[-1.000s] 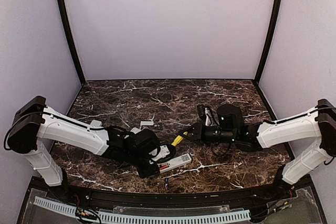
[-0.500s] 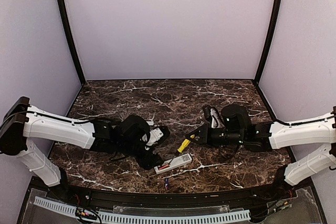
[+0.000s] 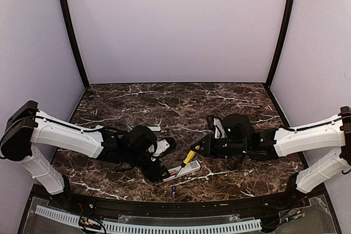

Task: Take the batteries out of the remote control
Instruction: Remove the battery from the remote control without the battery cover.

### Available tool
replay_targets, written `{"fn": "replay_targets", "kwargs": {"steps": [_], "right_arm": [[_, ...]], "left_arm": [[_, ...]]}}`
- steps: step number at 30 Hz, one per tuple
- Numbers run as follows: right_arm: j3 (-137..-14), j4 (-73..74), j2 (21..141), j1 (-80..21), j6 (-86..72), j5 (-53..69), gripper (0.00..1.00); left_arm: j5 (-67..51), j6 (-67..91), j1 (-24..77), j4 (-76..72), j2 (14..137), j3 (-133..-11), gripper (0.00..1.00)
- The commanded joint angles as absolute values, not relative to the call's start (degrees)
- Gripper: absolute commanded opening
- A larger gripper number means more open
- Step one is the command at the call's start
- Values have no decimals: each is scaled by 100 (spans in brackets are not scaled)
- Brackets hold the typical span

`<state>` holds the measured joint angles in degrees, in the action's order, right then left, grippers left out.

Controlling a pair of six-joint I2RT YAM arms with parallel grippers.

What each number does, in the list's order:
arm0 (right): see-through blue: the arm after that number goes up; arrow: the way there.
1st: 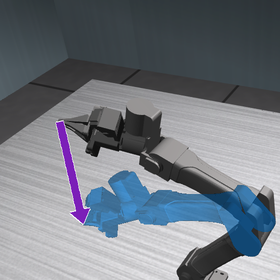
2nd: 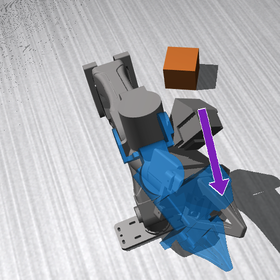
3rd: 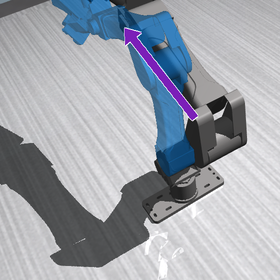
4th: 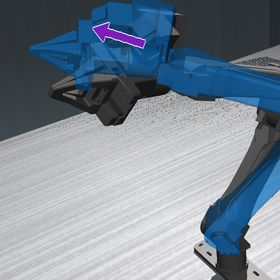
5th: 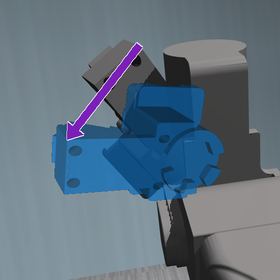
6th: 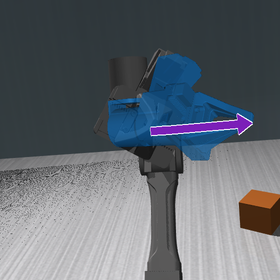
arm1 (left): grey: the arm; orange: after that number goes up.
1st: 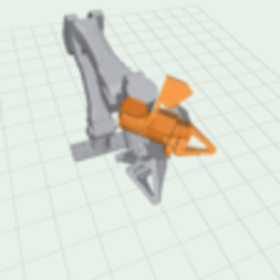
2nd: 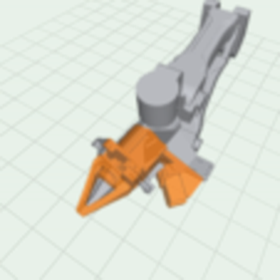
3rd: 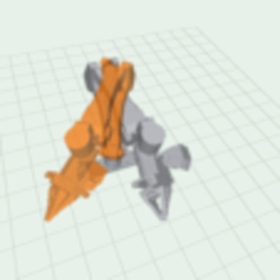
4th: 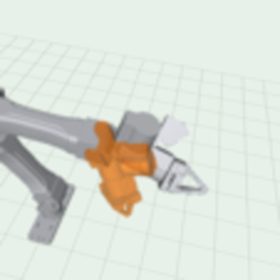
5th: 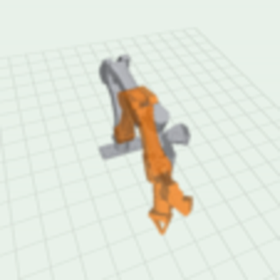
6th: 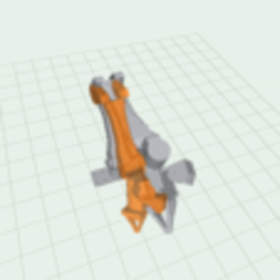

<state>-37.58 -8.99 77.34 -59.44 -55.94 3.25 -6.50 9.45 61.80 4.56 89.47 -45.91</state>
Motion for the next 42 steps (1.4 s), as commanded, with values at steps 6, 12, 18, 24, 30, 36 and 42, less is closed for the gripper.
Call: {"fn": "replay_targets", "kwargs": {"steps": [6, 12, 18, 24, 30, 36, 42], "right_arm": [[-3826, -683, 7461, -5996, -5546, -320, 0], [-3840, -721, 7624, -5992, -5556, -342, 0], [-3859, -906, 7812, -5997, -5563, -283, 0], [-3826, -1162, 8050, -6008, -5613, -257, 0], [-3794, -1603, 8329, -6043, -5784, -207, 0], [-3721, -2124, 8409, -6039, -6060, -141, 0], [-3438, -2394, 8183, -6040, -6257, -466, 0]], "left_arm": [[-471, 723, 6430, 603, 9450, -4729, 71], [-448, 691, 6457, 629, 9464, -4720, 62], [-443, 639, 6505, 675, 9499, -4720, 44], [-390, 605, 6545, 701, 9517, -4715, 36], [-386, 605, 6565, 695, 9523, -4711, 32], [-370, 588, 6566, 707, 9531, -4728, 31], [-374, 590, 6573, 708, 9523, -4737, 31]]}}
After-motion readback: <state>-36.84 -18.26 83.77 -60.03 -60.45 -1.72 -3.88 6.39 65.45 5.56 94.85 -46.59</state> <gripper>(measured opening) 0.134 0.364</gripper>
